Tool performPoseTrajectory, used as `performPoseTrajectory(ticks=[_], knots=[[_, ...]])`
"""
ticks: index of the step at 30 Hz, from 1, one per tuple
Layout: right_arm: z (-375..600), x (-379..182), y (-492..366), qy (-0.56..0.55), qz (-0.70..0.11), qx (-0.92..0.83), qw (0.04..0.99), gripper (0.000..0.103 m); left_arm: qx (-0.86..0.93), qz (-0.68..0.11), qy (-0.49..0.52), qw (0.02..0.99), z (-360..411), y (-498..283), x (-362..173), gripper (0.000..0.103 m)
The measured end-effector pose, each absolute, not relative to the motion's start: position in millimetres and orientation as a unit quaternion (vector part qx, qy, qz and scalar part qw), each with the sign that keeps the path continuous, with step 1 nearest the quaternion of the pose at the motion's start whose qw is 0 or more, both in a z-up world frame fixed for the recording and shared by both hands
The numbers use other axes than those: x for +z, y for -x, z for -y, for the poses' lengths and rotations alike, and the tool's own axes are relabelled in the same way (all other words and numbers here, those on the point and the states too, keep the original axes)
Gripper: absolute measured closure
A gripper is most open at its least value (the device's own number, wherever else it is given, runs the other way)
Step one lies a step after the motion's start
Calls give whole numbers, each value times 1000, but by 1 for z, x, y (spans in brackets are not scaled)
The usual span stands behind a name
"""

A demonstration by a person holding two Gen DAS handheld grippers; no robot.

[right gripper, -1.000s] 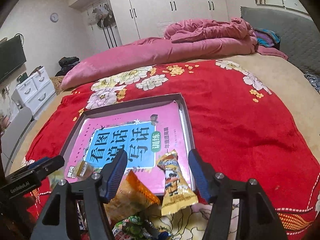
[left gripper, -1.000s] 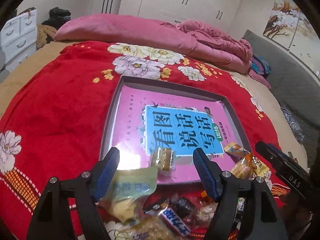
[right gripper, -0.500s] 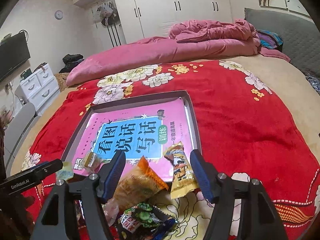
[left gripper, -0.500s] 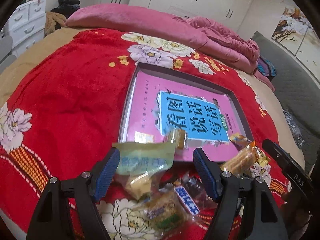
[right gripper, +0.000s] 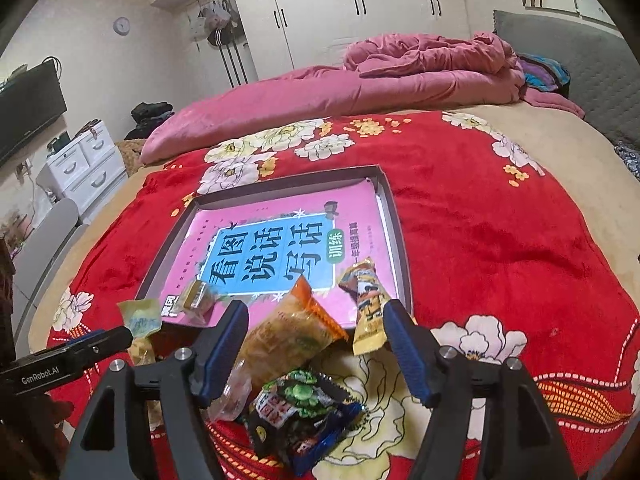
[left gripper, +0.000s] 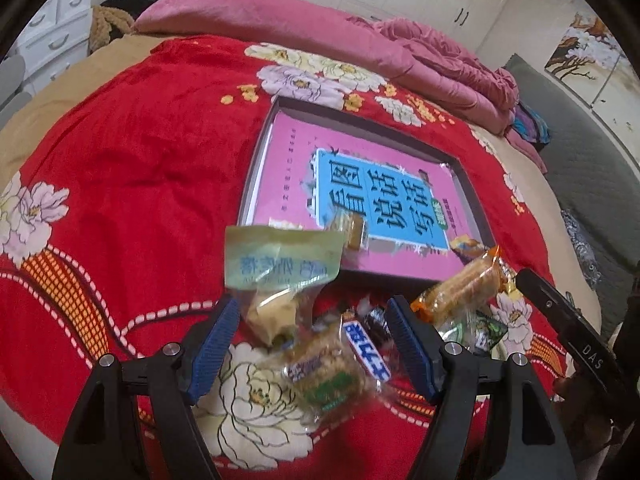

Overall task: Organize snacks
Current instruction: 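Move both open tools back over the snack pile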

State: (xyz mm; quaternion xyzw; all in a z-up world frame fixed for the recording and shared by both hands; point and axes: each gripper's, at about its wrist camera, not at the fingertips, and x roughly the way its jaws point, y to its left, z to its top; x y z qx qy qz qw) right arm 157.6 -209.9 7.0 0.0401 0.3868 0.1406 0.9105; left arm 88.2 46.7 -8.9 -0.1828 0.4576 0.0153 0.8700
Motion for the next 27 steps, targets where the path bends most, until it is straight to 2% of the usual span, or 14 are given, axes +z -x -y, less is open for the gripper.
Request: performPoseTrajectory(ticks=[21,27], knots=[[211,-5,-141,-67,-423,162,889,33,23,-528,155,835,-20,-76,-30,26],[213,-12,-145,-83,-441,165,878,33,17,-539,175,824,-20,-80,-39,26]])
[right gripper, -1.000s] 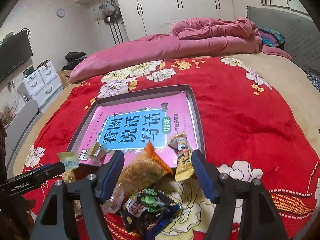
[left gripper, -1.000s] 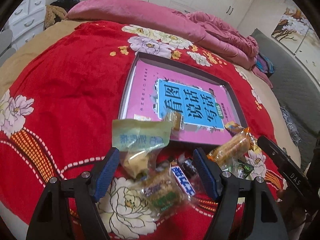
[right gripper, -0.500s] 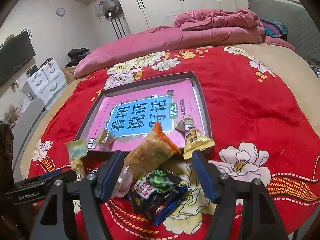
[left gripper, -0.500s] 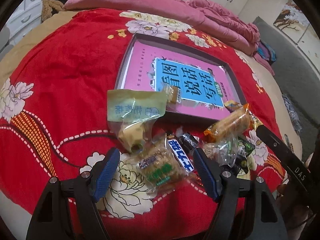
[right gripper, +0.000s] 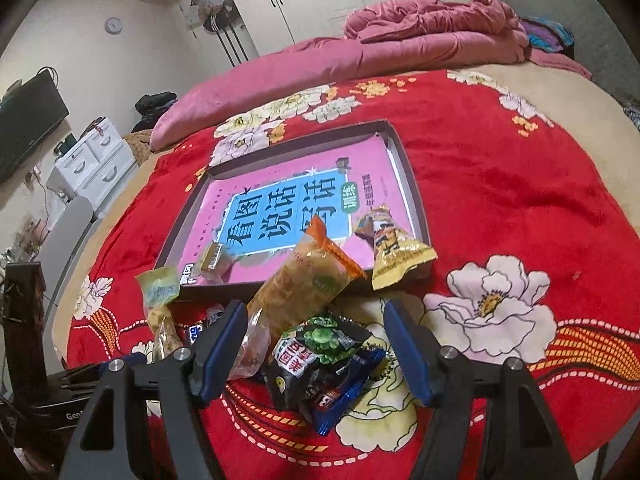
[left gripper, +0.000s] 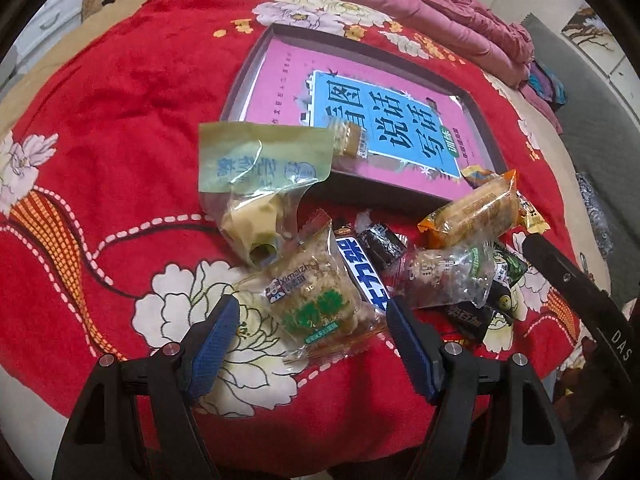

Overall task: Organize snacks
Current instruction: 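Move both open tools back over the snack pile, then grasp the green-label cake packet with the left tool while the right tool grasps the orange-topped bag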

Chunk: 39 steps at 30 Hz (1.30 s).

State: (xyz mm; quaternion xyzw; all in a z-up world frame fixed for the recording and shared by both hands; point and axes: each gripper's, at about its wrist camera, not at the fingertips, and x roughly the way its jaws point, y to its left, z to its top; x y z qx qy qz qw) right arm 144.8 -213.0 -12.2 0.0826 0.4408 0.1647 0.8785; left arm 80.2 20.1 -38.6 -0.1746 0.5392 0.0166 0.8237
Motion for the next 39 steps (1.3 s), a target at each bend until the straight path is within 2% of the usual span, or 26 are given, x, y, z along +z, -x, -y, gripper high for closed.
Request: performPoseTrajectory(ticks=[6,9,24,33,37,39], knots=[[211,-22,-152,-102,-456,170,868,32,12,-539,209,816,-26,-82,-43,26],[212,-26,-157,-118,-458,169,865,28,11,-538,226,812,-29,-83,-45,26],[204,-40,-181,-160,-468,180,850,28,30,-546,266,794,-35,-87,-57,26],[203,-51,-195,-203,-477,188,834,44,41,-545,265,794,-38,-82,-56,26],[196,-56,-198,-200,-484,183,832,45,43,-541,275,793,-41,-80,-56,26],[196,-59,-199,-207,-487,183,829,49,42,-543,278,791,-41,-82,-58,26]])
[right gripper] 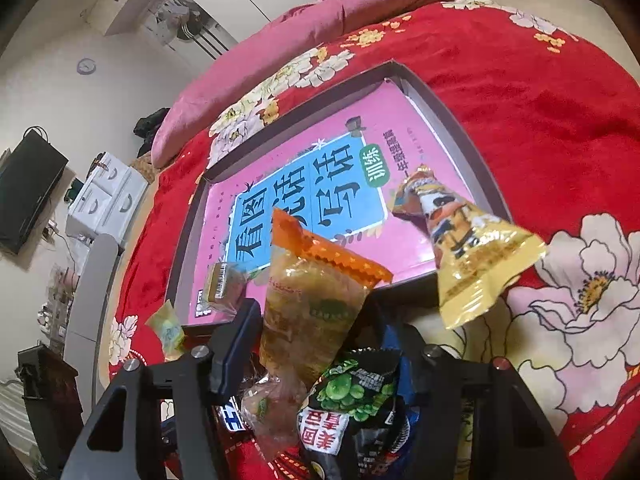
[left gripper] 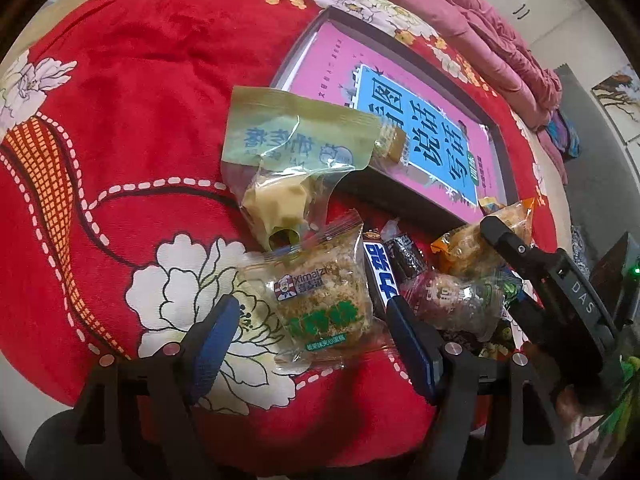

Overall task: Organize snacks
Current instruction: 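Grasp the green-label cake packet with the left tool while the right tool grasps the orange-topped bag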

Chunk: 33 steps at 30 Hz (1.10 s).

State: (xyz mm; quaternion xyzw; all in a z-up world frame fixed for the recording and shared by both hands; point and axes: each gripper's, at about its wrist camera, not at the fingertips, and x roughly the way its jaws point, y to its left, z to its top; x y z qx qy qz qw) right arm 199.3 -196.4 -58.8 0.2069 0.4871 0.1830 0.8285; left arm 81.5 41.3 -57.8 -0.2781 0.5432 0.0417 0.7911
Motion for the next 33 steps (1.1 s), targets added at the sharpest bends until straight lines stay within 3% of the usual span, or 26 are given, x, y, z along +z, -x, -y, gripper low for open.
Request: performPoseTrajectory(ticks=[6,10,18,33], knots=[[203,-59,-198,-218,-482,188,828,62,38,-541,314,780,-48,-84,-65,27],[203,-51,-193,-208,-468,194,837,64,36,-540,334,772,-52,-84,-69,30],[202,-26,-179,-174,-419,208,866,68,8,-547,339,765,-47,-87,-71,56],[209,-11,-169,-182,-391,224,874,68,-8,-498,276,822,-38,-74,-33,59]])
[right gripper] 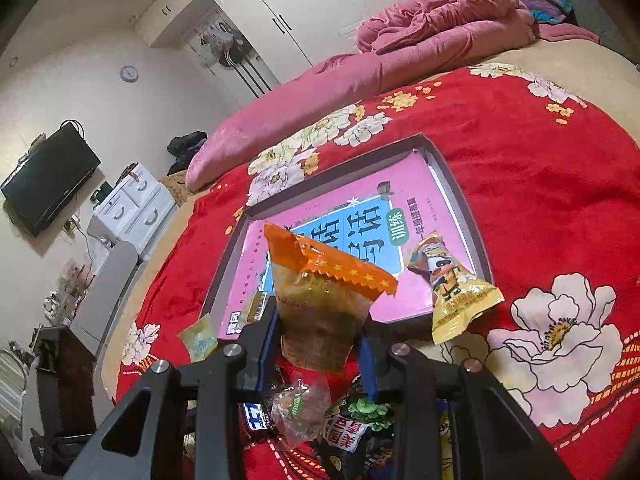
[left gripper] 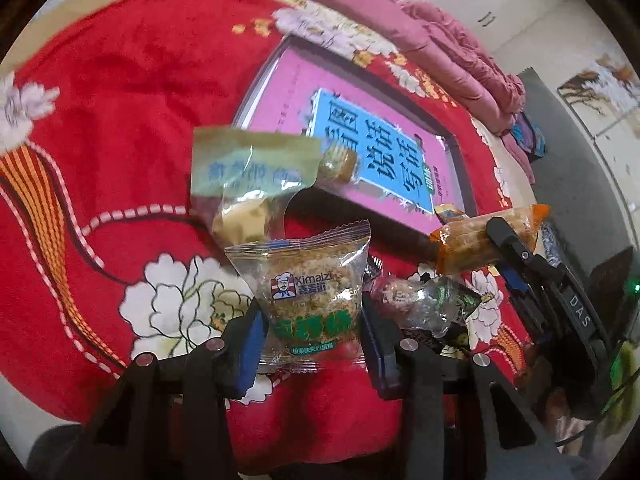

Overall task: Organize snacks
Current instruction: 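Grasp the green-label cake packet with the left tool while the right tool grasps the orange-topped bag, then carry both held packets over the pink workbook in the tray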

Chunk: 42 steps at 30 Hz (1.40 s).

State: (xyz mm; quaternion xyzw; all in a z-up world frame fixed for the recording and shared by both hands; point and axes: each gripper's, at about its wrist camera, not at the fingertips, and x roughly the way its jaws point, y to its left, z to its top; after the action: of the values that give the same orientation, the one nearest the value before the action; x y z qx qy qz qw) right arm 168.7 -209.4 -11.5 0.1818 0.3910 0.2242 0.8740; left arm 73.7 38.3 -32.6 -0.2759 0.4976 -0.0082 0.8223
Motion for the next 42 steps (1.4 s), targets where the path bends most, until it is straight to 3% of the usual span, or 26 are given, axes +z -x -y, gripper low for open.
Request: performPoseTrajectory(ticks=[24,42], knots=[[207,-1,-170,-163,-364,218,891,68,-2,-432,220,874,-24,-100,5,59],[229,-3,-185,-182,-355,184,898,68,-12,-415,194,889,-8,-142,5,59]])
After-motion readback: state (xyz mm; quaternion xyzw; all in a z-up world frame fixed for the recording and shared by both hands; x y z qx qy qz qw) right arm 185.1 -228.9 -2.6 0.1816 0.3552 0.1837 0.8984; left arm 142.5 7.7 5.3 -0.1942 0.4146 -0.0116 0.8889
